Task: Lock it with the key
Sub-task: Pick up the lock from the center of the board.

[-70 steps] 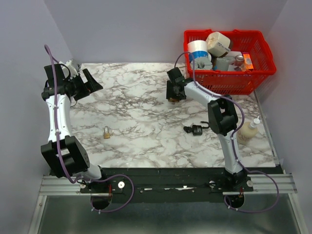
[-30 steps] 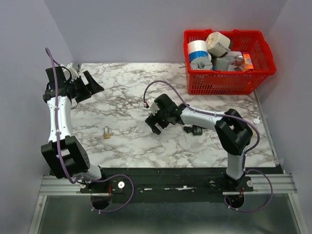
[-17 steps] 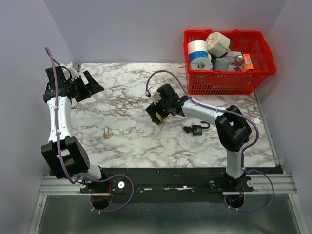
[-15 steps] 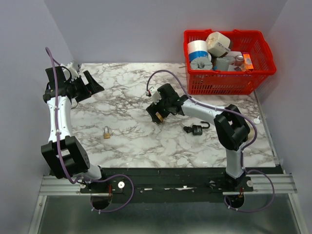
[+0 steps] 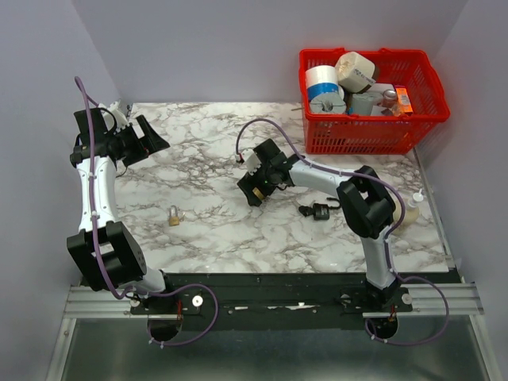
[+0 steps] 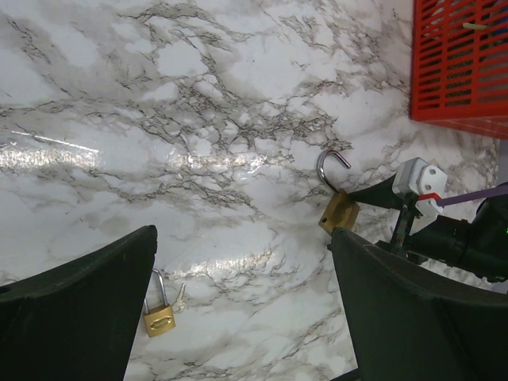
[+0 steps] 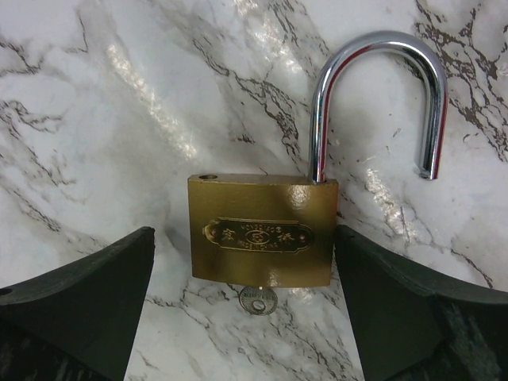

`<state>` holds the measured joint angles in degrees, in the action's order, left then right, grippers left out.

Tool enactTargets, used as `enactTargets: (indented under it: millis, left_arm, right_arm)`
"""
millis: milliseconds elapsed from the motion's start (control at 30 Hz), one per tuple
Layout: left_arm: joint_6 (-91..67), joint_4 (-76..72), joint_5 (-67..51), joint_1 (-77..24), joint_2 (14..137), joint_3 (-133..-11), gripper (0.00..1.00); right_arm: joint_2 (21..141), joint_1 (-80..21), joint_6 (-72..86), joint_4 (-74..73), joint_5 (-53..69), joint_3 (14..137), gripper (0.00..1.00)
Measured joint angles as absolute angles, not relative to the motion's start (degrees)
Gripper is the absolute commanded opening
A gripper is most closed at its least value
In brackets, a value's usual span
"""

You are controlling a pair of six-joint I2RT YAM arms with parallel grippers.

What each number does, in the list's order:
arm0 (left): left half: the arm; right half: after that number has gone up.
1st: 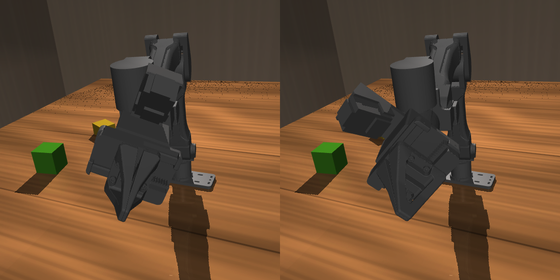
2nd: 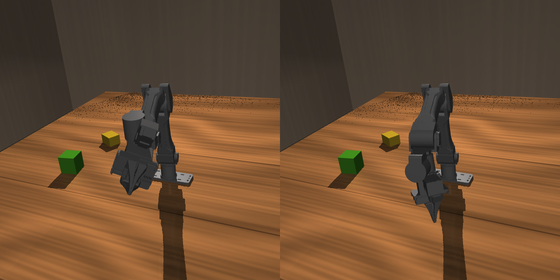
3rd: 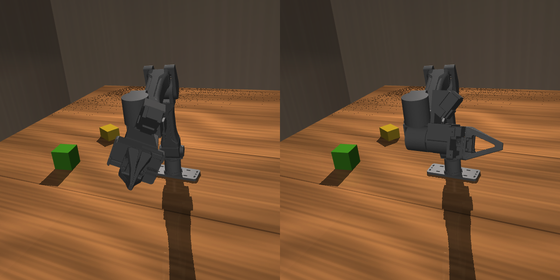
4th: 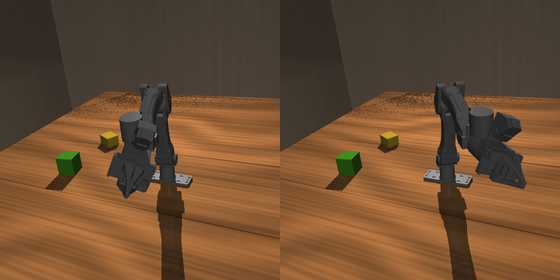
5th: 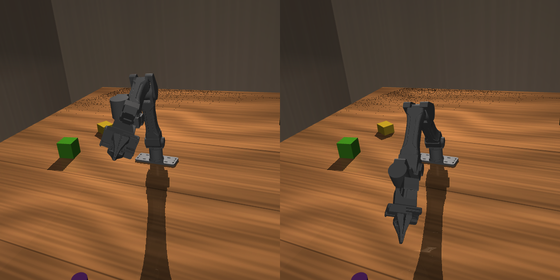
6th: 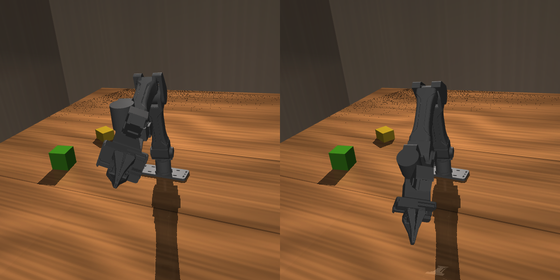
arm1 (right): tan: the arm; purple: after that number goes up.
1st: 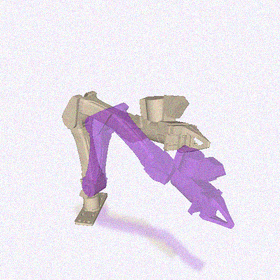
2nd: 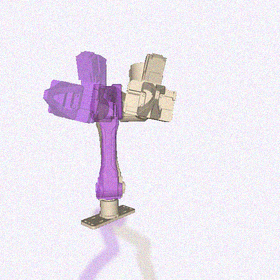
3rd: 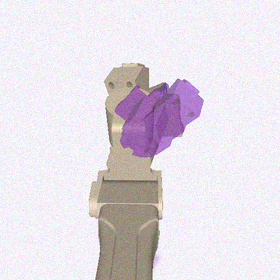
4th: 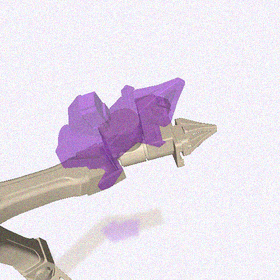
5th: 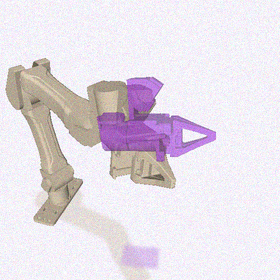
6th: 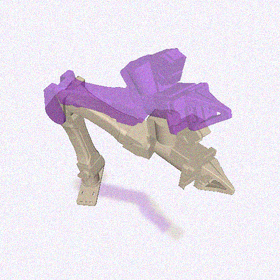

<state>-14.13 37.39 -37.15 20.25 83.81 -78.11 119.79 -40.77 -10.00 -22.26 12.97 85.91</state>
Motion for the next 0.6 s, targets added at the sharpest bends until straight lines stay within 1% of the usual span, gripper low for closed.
enactTargets:
  millis: [100, 300, 333, 400, 433, 500, 533, 600]
  left_arm:
    - [-14.15, 37.52, -37.08, 20.25, 83.81, -78.19, 0.99]
    - [-14.41, 37.28, -34.17, 20.25, 83.79, -78.85, 0.99]
    - [-14.44, 37.04, -33.82, 20.25, 83.77, -78.87, 0.99]
    - [-14.63, 35.94, -33.1, 20.27, 83.42, -78.81, 0.99]
    - [-14.83, 34.74, -32.73, 20.27, 82.78, -78.39, 0.99]
    - [-15.11, 31.46, -31.81, 20.29, 80.53, -76.27, 0.99]
    - [-15.03, 29.82, -31.59, 20.29, 78.76, -74.76, 0.99]
    - [-14.28, 27.11, -31.88, 20.29, 75.57, -72.64, 0.99]
  right_arm:
    - [120.16, -40.8, -10.07, -22.85, 12.82, 86.41, 0.97]
    - [121.84, -40.93, -10.26, -23.81, 11.11, 88.95, 0.84]
    - [121.99, -41.01, -10.44, -23.86, 10.72, 89.1, 0.79]
    - [122.21, -41.32, -10.72, -23.94, 9.89, 89.34, 0.71]
    - [122.26, -41.43, -10.81, -23.99, 9.74, 89.45, 0.6]
    - [122.3, -41.58, -11.05, -24.14, 9.21, 89.54, 0.5]
    - [122.3, -41.56, -11.16, -24.16, 9.19, 89.56, 0.4]
    - [122.28, -41.5, -11.4, -24.23, 9.43, 89.58, 0.31]
